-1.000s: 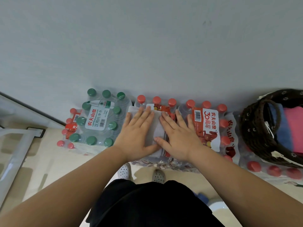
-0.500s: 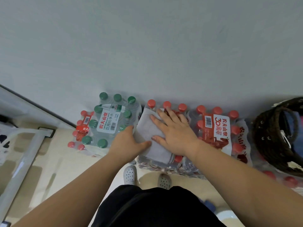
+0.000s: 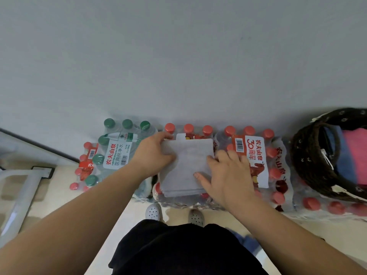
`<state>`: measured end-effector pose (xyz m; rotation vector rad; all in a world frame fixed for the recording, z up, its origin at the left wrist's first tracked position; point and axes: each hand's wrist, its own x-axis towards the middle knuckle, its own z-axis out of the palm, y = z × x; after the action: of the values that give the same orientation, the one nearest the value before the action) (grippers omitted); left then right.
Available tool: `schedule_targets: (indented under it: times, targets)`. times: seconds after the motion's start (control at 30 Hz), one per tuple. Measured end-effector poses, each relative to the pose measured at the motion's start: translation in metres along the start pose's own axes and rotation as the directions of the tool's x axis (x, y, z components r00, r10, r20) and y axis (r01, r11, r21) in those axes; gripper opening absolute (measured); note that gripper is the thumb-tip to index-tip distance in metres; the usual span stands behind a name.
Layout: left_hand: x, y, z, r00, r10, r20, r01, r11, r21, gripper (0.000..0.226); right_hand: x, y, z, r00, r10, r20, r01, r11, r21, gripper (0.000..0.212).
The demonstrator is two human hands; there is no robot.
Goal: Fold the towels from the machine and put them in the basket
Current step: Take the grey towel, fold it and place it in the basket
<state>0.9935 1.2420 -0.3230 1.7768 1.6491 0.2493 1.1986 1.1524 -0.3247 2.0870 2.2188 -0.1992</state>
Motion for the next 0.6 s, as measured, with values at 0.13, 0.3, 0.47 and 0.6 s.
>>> schedule_targets:
  times: [0.13, 0.3, 0.47, 0.6]
  targets:
    - [0.027, 0.002, -0.003, 0.983, 0.18, 0.036, -0.183, 0.975, 0.124, 0.051, 0.016, 0.009, -0.009, 0.999, 0.028, -0.03, -0.027, 0.998, 0.062, 0.055]
    - [0.051, 0.01, -0.009, 0.935, 0.31, 0.174, -0.352, 0.875, 0.331, 0.072, 0.059, 0.015, -0.017, 0.992, -0.105, 0.074, 0.085, 0.968, 0.235, 0.101]
    - [0.041, 0.015, -0.009, 0.884, 0.237, 0.403, -0.447, 0.681, 0.581, 0.124, 0.075, 0.019, -0.022, 0.924, -0.13, 0.359, 0.046, 0.971, 0.233, 0.134]
    - [0.027, 0.009, 0.0, 0.92, 0.243, 0.306, -0.389, 0.648, 0.655, 0.125, 0.062, 0.015, -0.01, 0.956, -0.071, 0.286, 0.018, 0.983, 0.182, 0.133]
